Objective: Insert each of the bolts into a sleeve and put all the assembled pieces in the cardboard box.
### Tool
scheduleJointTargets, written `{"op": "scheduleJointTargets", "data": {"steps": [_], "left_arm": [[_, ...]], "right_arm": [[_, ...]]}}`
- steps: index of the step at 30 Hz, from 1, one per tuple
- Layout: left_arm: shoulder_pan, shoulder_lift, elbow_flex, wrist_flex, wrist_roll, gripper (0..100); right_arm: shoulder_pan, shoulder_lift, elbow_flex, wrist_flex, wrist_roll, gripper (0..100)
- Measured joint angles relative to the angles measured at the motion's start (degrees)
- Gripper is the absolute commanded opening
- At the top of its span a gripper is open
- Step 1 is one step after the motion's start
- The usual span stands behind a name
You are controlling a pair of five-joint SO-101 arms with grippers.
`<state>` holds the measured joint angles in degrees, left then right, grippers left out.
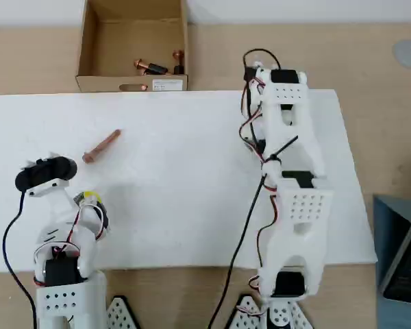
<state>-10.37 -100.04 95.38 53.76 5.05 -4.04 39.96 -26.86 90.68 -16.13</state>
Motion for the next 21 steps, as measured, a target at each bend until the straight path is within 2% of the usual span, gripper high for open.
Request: {"op": "scheduleJointTargets", "data": {"steps": [10, 16, 21], "left_arm": [[0.0, 0.0, 0.0, 0.0, 0.0, 0], [0.0, 0.0, 0.0, 0.0, 0.0, 0], [0.0, 0.0, 0.0, 0.0, 0.0, 0]], "right_arm": [[0.0, 1.49, -1.23, -0.44, -0.44, 16.8], [0.62, 1.58, -1.23, -0.88, -0.44, 1.8], [1.32, 1.67, -1.23, -1.05, -0.44, 0.9]]}}
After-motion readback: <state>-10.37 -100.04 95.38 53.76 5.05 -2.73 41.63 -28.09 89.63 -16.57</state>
